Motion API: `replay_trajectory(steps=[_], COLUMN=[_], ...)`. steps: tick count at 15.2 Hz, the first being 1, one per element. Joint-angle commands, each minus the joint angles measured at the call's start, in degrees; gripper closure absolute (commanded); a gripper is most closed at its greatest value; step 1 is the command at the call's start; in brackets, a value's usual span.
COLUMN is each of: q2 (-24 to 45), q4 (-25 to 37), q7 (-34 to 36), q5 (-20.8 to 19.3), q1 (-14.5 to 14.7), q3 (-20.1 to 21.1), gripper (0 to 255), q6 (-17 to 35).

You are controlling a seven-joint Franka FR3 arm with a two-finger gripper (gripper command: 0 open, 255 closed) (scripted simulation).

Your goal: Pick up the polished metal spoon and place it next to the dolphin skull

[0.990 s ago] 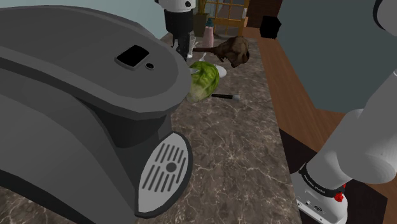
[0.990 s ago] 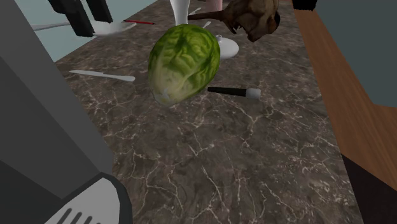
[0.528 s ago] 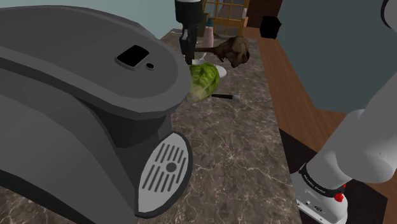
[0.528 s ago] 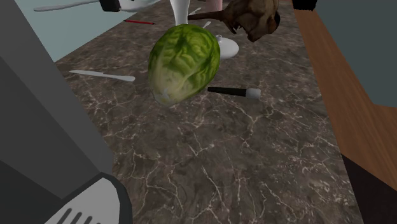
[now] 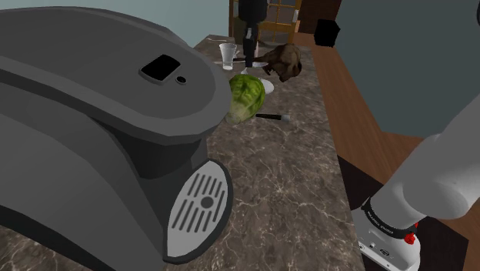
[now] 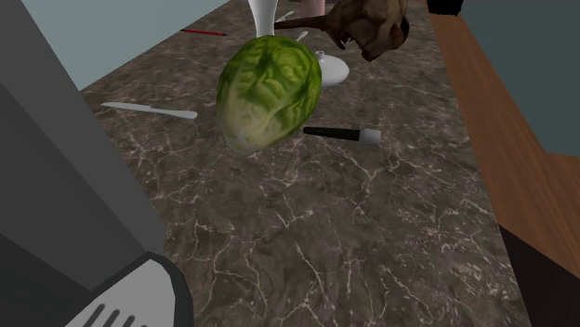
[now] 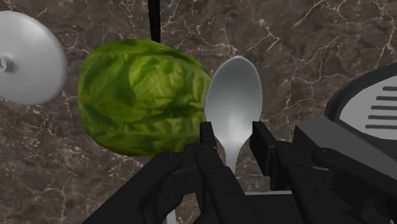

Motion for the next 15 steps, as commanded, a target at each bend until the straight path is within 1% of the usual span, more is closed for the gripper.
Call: replay_trajectory(steps=[1, 8, 15], q2=[-0.4, 1.2, 5.8], q4=[-0.7, 1.3, 6.9], q7=[-3.2, -12.5, -21.5], q5=[0.0, -0.3, -0.2], q1=[-1.5, -6.1, -10.8], q3=[-1.6, -6.3, -10.7], gripper=[255, 255, 255], q6=[0.4, 0.6, 0.0])
